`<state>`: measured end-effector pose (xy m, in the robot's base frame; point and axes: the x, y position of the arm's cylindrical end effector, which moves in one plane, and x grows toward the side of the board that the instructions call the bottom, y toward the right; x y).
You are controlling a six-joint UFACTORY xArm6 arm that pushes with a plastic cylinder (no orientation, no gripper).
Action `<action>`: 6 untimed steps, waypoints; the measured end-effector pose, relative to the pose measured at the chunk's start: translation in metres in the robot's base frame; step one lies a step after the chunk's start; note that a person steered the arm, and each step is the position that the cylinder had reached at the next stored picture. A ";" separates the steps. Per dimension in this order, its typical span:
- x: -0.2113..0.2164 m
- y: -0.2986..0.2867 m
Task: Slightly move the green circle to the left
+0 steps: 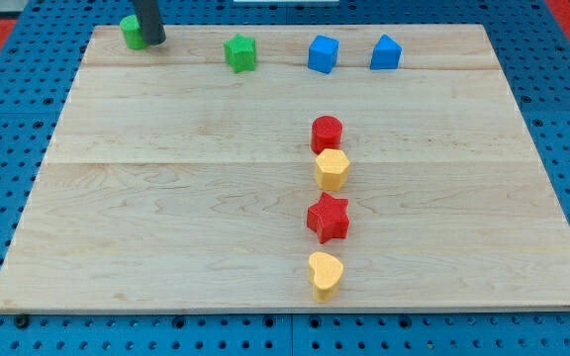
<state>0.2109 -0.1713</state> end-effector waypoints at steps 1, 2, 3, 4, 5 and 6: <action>-0.020 0.035; -0.019 0.029; -0.020 0.019; -0.019 0.009; -0.019 -0.007; -0.011 -0.024</action>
